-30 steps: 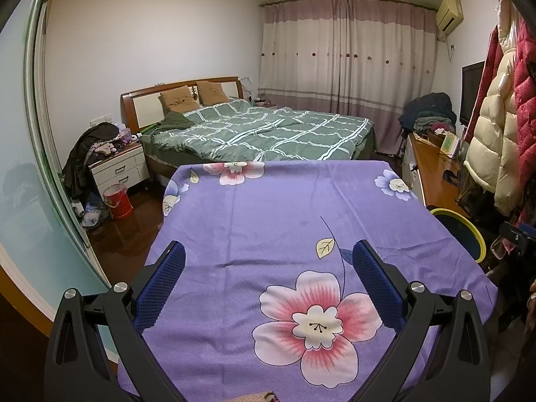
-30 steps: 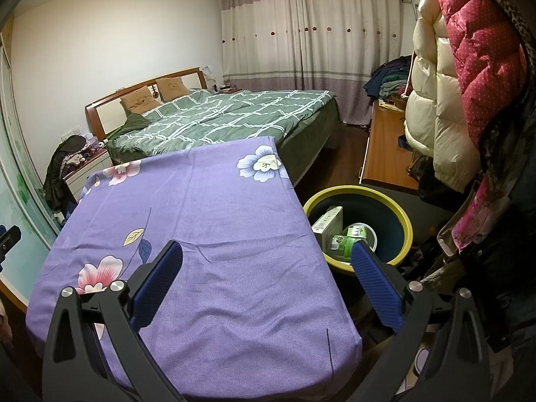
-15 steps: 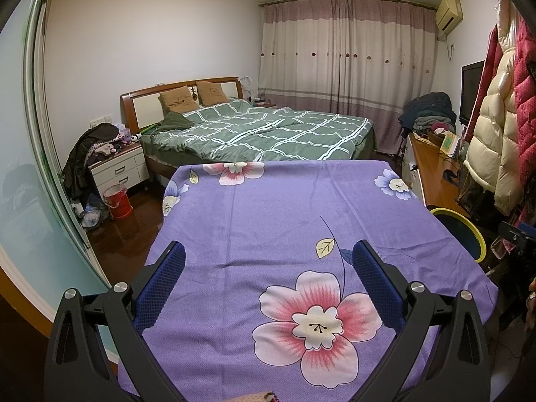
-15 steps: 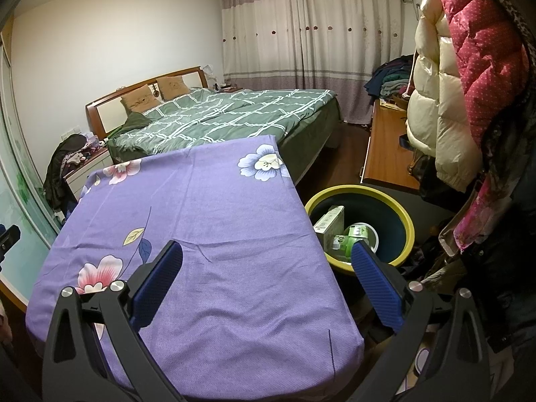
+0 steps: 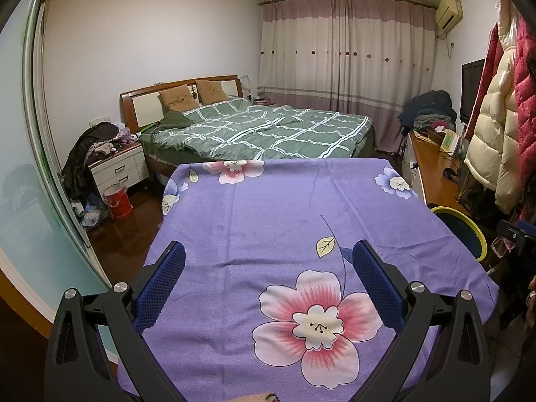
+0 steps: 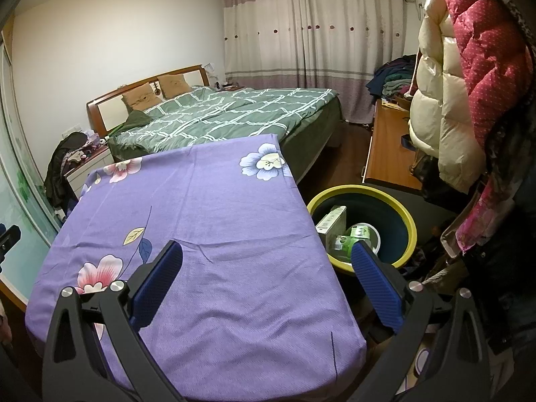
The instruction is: Collect trash
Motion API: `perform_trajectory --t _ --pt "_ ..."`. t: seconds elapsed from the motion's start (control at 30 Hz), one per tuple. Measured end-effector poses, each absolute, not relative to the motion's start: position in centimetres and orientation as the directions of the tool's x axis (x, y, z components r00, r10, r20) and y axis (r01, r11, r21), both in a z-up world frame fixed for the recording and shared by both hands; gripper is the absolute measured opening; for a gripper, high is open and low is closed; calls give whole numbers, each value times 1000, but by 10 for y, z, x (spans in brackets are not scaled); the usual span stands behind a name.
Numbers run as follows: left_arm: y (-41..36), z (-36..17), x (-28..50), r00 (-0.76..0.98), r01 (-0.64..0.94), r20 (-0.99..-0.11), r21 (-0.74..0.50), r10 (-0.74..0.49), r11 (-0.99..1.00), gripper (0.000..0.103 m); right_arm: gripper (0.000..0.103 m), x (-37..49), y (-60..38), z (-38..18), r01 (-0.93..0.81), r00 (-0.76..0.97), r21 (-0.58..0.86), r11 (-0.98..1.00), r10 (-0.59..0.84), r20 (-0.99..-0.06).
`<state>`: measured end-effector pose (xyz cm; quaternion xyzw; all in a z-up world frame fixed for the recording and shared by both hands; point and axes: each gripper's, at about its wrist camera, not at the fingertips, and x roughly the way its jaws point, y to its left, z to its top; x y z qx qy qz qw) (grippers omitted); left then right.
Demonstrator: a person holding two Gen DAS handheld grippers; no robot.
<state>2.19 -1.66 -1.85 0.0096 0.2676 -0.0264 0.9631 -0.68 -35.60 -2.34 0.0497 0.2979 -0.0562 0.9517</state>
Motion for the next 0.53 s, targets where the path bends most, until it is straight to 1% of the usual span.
perform_trajectory --t 0.23,0.3,0.43,0.53 --pt "-17 -21 32 848 79 -525 -9 -72 997 98 96 2 -347 -27 114 815 47 992 -67 -576" --pt "-14 -21 40 850 59 -524 -7 -54 998 98 96 12 -347 -26 99 818 46 994 -55 -572" --pt "-7 -34 78 806 57 -589 -22 -59 998 98 96 49 -342 -34 59 812 50 997 -19 -583" --pt "0 -53 118 774 23 -632 -13 -26 1000 98 96 90 -334 -49 12 787 44 999 18 -617"
